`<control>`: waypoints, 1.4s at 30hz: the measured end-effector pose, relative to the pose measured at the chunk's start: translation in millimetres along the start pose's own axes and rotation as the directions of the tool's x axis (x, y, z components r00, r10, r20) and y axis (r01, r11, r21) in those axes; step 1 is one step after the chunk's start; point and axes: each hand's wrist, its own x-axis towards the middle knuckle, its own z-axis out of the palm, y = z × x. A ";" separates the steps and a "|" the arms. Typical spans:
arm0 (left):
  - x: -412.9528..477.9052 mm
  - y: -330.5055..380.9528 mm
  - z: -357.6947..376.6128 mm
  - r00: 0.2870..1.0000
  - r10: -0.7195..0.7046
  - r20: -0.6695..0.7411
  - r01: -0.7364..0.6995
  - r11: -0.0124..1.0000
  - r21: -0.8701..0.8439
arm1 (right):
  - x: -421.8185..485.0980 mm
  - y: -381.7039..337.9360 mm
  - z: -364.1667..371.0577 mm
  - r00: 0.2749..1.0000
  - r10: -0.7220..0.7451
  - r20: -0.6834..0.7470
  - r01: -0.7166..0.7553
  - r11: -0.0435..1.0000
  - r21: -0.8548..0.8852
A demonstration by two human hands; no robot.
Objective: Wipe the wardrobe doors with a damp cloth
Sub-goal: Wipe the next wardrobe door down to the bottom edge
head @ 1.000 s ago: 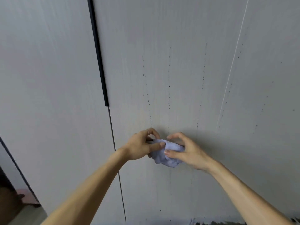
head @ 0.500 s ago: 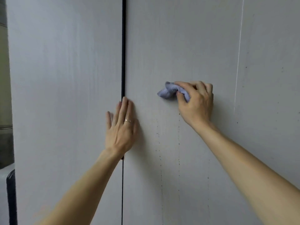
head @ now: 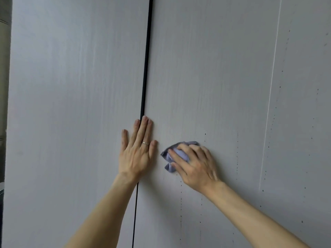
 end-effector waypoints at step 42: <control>-2.2 2.0 0.9 1.000 -0.010 -0.009 0.010 1.000 -0.006 | 8.2 119.3 -31.8 0.890 0.428 -0.157 -0.433 0.901 -0.001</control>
